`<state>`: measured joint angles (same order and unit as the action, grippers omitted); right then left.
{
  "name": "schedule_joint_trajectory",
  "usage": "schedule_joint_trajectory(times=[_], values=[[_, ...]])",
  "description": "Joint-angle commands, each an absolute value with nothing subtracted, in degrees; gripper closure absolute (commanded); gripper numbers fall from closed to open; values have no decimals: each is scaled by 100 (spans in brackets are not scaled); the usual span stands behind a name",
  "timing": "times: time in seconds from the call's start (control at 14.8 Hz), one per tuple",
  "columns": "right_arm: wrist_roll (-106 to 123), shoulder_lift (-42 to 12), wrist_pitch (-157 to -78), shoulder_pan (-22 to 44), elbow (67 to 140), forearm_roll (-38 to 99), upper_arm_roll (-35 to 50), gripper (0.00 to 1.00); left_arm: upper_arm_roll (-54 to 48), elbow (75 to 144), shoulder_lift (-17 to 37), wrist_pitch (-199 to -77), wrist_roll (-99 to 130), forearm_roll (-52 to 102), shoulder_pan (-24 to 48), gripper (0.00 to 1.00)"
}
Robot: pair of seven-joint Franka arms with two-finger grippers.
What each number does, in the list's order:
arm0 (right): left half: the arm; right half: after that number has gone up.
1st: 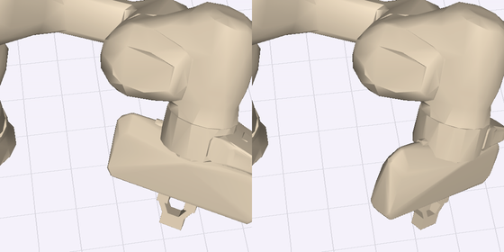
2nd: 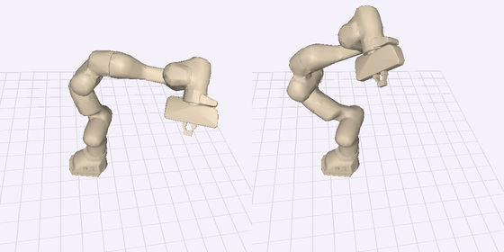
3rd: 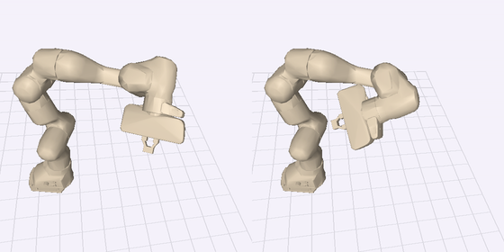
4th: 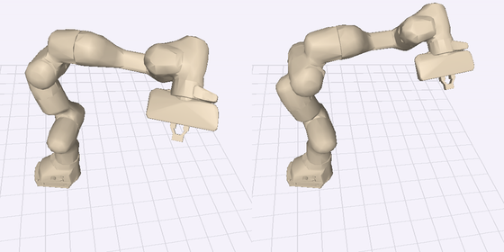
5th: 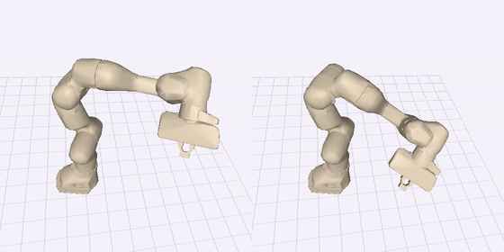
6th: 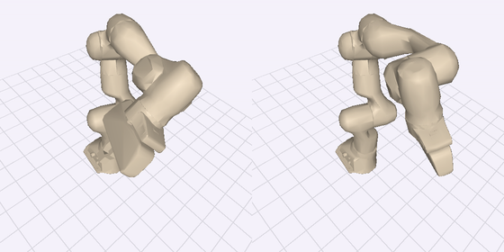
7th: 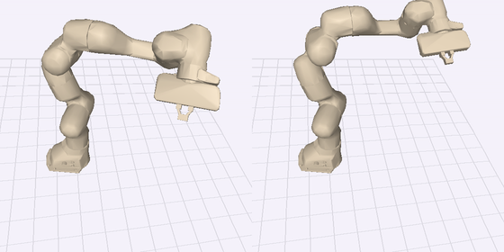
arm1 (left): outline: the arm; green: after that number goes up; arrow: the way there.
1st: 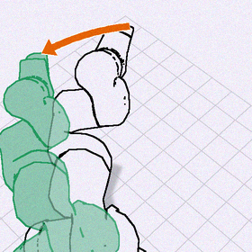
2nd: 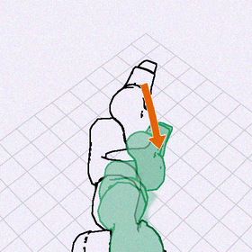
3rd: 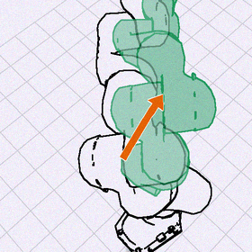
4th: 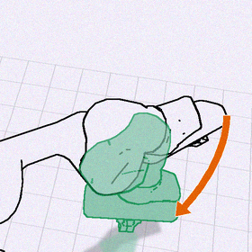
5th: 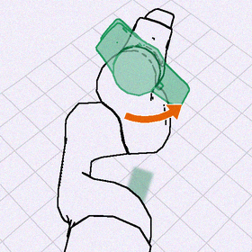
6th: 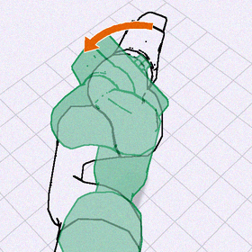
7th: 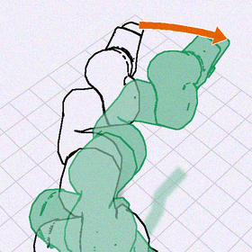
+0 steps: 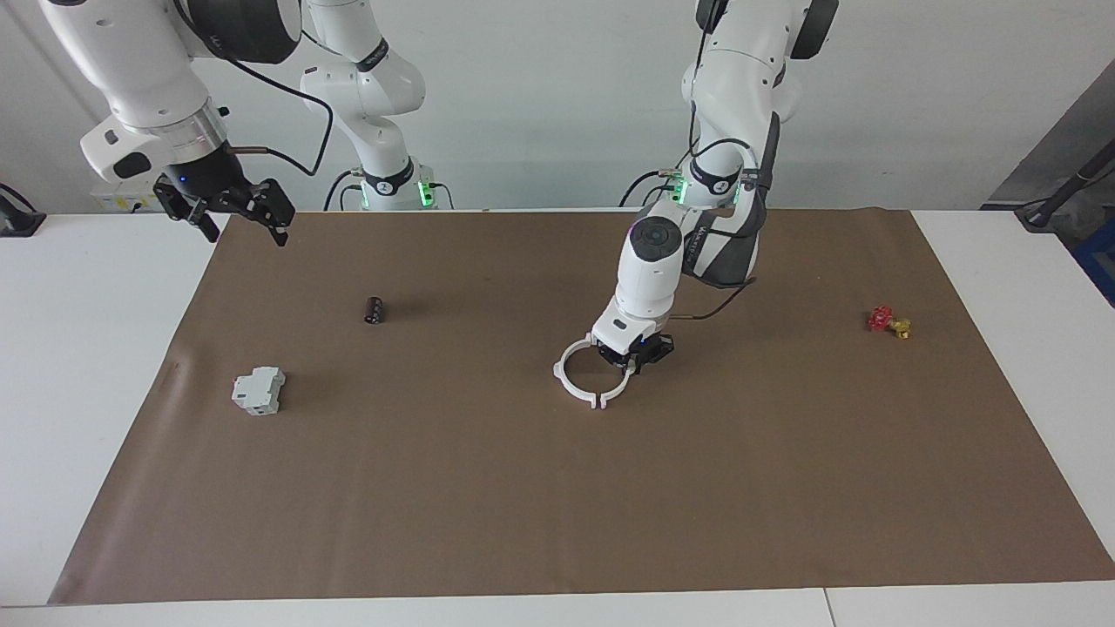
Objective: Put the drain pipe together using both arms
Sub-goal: 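Press the held half against the placed half to close the ring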
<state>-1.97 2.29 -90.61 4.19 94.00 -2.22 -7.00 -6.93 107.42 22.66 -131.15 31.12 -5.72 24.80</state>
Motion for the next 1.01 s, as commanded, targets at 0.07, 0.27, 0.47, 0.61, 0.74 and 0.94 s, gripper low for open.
schedule_joint_trajectory(times=[0.07, 0.27, 0.47, 0.61, 0.74, 0.94], values=[[-70, 343, -9088, 360, 9510, -246, -659, 0, -598, 10907, 2188, -13333, 3261, -721, 2584, 96], [-70, 343, -9079, 360, 9510, -246, -659, 0, -598, 10933, 2188, -13403, 3296, -738, 2584, 96], [-70, 343, -9088, 360, 9510, -255, -659, 0, -598, 10942, 2188, -13403, 3296, -729, 2584, 96], [-70, 343, -9088, 360, 9510, -246, -659, 0, -598, 10942, 2188, -13403, 3296, -730, 2584, 96], [-70, 343, -9088, 360, 9510, -246, -659, 0, -598, 10942, 2188, -13403, 3296, -738, 2584, 96], [-70, 343, -9079, 360, 9510, -246, -659, 0, -598, 10942, 2188, -13403, 3296, -738, 2584, 96]])
